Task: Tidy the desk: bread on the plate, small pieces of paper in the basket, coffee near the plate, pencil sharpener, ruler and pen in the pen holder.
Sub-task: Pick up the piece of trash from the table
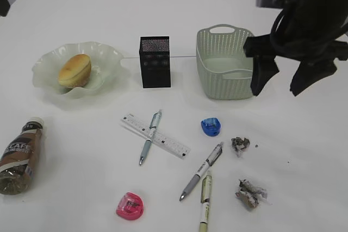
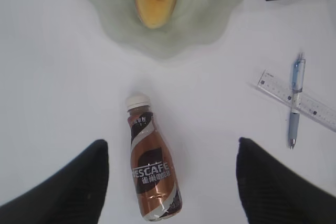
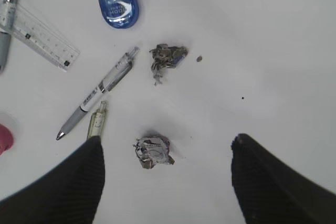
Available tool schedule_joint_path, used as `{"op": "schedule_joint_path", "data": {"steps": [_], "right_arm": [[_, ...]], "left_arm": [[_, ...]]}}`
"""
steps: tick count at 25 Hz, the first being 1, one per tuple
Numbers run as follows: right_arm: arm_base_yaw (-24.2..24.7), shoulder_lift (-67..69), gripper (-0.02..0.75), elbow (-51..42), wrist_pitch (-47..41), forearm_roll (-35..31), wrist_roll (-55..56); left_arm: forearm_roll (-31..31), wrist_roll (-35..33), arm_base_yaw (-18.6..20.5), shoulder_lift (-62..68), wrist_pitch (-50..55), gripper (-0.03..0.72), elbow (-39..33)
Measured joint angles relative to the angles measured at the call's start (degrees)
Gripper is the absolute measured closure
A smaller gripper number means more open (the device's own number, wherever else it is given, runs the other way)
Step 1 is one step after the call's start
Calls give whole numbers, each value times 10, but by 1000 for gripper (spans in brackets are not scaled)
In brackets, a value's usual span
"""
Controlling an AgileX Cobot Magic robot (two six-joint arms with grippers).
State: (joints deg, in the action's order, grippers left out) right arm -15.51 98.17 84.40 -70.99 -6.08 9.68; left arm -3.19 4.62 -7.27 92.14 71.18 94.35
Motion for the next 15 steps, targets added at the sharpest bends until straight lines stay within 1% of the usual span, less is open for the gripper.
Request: {"op": "schedule_joint_path", "data": {"steps": [6,11,15], "right_arm": [[-6,78,186,0,6,5,2],[-6,138,186,0,48,9,2],[-6,168,186,0,79,-2,3]], "left_arm": [[0,0,0,-64,4,138,-2],[0,0,0,-85,6,138,-2],[0,-1,0,-86,7,138,-2]]}}
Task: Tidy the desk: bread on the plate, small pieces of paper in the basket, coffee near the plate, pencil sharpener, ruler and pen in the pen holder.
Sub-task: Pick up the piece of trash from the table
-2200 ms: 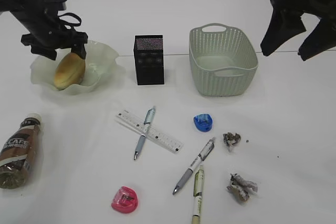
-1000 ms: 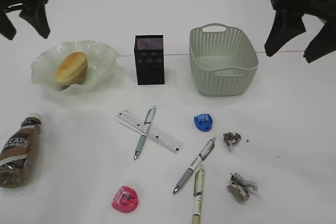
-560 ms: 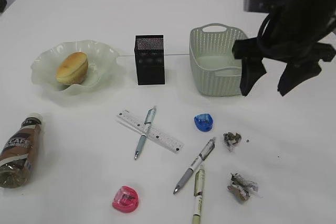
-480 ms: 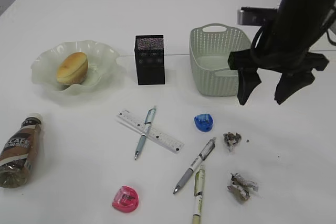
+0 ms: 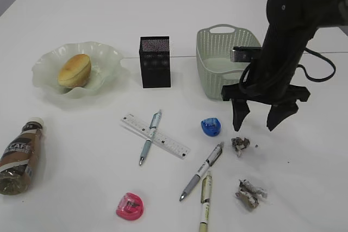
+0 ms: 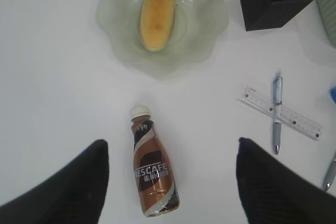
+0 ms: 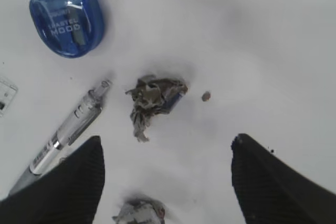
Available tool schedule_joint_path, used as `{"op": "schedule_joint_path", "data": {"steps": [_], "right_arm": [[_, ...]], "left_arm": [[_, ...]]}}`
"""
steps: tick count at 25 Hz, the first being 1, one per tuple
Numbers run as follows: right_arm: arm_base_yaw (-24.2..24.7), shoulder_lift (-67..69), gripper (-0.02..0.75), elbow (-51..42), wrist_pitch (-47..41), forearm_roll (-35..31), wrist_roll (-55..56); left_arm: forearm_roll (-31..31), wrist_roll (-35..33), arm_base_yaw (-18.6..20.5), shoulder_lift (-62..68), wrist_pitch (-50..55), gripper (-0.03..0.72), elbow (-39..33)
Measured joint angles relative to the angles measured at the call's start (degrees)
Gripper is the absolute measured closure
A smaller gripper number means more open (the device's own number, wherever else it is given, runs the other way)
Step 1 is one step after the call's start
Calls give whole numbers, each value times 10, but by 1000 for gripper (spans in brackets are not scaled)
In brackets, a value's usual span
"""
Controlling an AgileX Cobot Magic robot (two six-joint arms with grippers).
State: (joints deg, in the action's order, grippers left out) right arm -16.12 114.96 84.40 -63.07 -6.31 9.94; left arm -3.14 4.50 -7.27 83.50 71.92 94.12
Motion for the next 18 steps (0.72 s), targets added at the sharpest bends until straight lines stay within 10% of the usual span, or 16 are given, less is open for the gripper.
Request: {"op": "schedule_joint_path", "data": {"steps": [18], "right_arm": [[-33,66,186,1,43,41,8]], "left_arm": [[2,0,0,0,0,139,-1]]}}
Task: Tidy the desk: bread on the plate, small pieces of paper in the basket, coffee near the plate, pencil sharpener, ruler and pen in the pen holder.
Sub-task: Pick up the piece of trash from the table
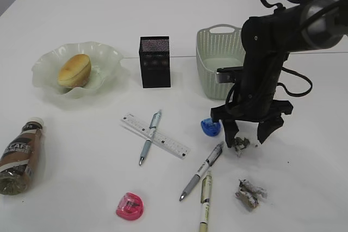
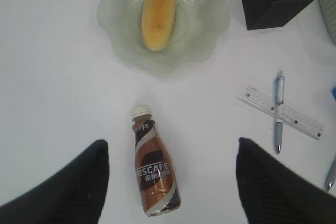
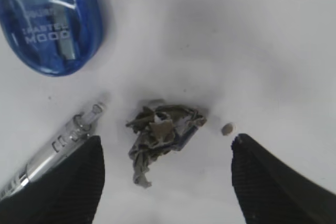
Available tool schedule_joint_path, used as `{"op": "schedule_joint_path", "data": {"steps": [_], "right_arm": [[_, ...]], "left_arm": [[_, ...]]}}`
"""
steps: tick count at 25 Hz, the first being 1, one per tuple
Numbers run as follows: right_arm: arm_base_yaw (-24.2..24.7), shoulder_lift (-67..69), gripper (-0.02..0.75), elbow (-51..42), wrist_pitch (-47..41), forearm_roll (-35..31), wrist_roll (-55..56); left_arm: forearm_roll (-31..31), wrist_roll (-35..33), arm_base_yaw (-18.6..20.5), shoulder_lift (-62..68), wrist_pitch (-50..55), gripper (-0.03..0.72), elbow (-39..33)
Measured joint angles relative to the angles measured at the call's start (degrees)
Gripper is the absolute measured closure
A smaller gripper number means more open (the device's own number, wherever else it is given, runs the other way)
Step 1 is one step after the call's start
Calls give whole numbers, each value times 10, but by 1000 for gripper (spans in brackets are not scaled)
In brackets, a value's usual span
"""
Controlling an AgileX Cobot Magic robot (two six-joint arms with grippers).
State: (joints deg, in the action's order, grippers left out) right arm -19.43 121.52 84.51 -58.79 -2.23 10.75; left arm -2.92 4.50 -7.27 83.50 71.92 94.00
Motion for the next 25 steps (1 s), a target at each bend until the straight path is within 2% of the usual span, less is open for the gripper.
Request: {"op": "schedule_joint_path", "data": {"steps": [25], "right_arm": [[0,29,186,1,10,12,8]], "left_arm": [[11,0,0,0,0,157,0]]}}
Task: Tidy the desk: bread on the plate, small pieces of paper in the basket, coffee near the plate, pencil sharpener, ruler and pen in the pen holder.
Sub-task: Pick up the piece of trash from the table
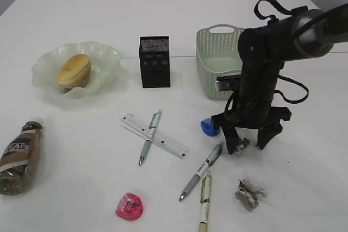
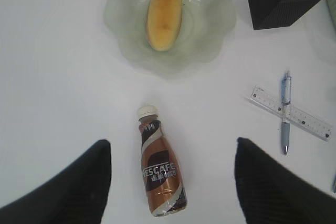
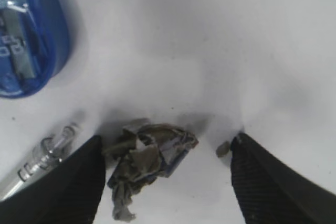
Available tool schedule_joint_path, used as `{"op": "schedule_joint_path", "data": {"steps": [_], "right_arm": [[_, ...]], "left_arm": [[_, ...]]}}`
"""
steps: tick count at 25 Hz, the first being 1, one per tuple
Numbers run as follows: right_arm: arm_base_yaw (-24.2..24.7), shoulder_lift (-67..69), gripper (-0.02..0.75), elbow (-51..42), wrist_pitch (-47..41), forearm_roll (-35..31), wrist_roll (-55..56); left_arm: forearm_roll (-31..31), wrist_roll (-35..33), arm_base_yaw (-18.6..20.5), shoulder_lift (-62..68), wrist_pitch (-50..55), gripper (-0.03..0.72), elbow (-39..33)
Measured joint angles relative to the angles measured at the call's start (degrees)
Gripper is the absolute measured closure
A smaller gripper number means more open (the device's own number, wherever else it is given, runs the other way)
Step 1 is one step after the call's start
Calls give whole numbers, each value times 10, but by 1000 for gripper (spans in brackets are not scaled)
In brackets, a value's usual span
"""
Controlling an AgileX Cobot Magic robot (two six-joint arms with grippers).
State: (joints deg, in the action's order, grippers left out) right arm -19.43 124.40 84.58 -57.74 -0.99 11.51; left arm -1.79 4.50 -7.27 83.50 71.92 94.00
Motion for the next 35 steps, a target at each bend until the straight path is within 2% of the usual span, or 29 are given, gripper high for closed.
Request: {"op": "schedule_joint_path", "data": {"steps": [4,6,9,11,15,17,21,35], "right_arm": [[0,0,188,0,0,0,0],[0,0,212,0,0,0,0],[0,0,342,0,4,-3,0],[0,0,472,0,8,-3,0],[0,-2,664,5,5,-1,0],[0,-3,717,6,2,0,1],[0,-3,743,9,-4,0,1],[0,-60,751,61,-112,3,0]], "left_arm": [[3,0,0,0,0,158,0],[3,0,0,0,0,159,0],[4,0,0,0,0,164,0],[4,0,0,0,0,174,0],[4,0,0,0,0,191,0],[4,0,0,0,0,195,0],[4,0,0,0,0,197,0],[4,0,0,0,0,202,0]]}}
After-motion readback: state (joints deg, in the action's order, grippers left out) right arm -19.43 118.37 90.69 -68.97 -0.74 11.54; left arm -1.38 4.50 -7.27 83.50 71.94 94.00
